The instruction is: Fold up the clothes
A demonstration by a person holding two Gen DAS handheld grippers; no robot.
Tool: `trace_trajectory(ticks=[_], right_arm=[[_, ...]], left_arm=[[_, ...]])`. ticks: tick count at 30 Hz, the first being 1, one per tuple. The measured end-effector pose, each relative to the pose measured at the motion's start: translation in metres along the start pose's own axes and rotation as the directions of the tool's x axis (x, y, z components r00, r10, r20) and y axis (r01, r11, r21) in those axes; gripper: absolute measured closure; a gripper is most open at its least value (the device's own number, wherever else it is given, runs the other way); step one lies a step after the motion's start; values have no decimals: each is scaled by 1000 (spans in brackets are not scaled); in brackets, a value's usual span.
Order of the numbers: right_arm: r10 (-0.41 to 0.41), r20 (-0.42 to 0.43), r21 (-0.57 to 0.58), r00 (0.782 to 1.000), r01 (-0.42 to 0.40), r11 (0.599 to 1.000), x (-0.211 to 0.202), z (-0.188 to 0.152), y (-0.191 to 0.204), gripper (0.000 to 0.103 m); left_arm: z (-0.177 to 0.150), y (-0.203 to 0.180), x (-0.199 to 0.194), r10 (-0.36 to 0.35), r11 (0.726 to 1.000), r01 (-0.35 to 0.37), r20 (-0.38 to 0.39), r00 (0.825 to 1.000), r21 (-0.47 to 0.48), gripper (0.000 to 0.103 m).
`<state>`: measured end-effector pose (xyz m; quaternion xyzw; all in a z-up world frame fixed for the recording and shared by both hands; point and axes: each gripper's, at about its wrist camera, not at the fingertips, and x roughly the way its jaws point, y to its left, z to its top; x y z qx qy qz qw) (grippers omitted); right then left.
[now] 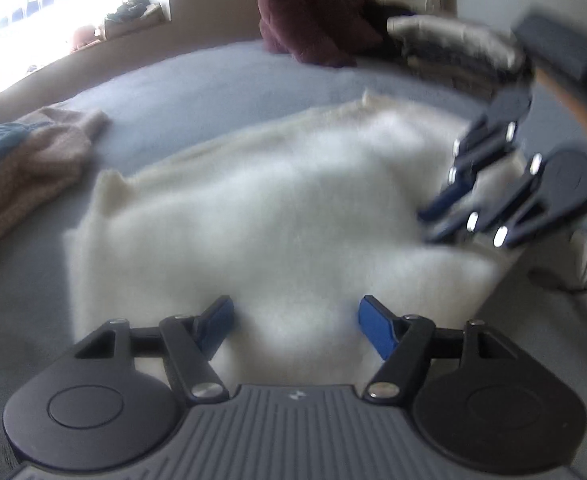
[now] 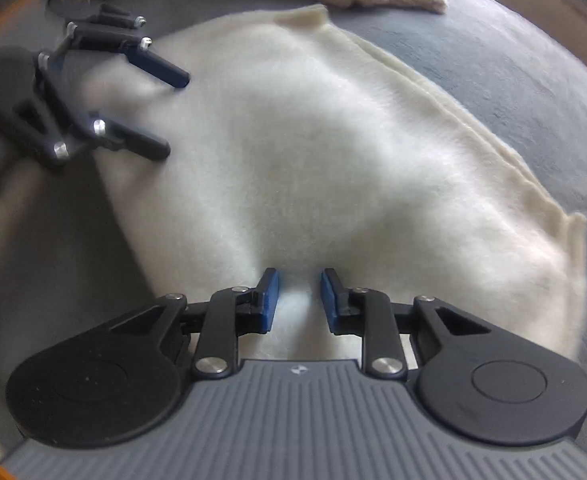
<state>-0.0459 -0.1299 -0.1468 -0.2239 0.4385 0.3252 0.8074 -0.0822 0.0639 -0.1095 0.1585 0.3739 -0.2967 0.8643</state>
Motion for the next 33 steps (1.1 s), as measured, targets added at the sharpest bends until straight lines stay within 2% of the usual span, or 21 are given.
trace_trajectory(ticks=[2,6,9,10,11,13,15,18,20,23,25,30,33], right_arm=[[5,5,21,1000,-5,1000,-16,10,-4,80],[32,92,3,995,-33,999,-41,16,-1,81],[30,37,-33,999,-29,999,-4,-1,10,81],[27,59,-38,998,-25,999,2,-8,11,80],[33,69,-32,997,-31,999,1,-9,9,80],[39,69,-18,997,-37,999,-13,-1,4,81],[52,87,-35,995,-50,998,-30,5,4,80],[83,116,-125,990,-68,990,-42,5,16,80],[62,98,-158,993,-46,986,-34,1,24,79],[30,73,-209,997,-15,978,-22,-6,37,76],[8,57,-243,998,6,970,-14,-11,45,76],[-13,37,-229,999,21,973,-14,-8,50,76],[6,74,-137,997,4,991,-27,2,37,77]], left_arm=[[12,1,-15,-3,1000,2,13,1000,20,33],[29,-2,-26,-21,999,17,83,996,47,29],[21,-17,6,-36,999,36,25,999,27,28],[15,-23,14,-31,999,31,12,999,31,25],[9,-29,22,-26,999,26,0,1000,36,24],[16,-26,16,-48,999,48,-15,999,-14,26],[22,-20,4,-75,995,75,9,997,-61,28],[25,-30,2,-81,997,81,26,996,-2,27],[19,-42,20,-49,998,51,-42,998,33,27],[7,-67,24,35,985,-31,-22,999,167,20],[6,-71,24,50,979,-46,-13,999,197,20],[14,-58,22,35,993,-32,-24,999,115,20],[18,-53,7,41,995,-42,17,999,87,22]])
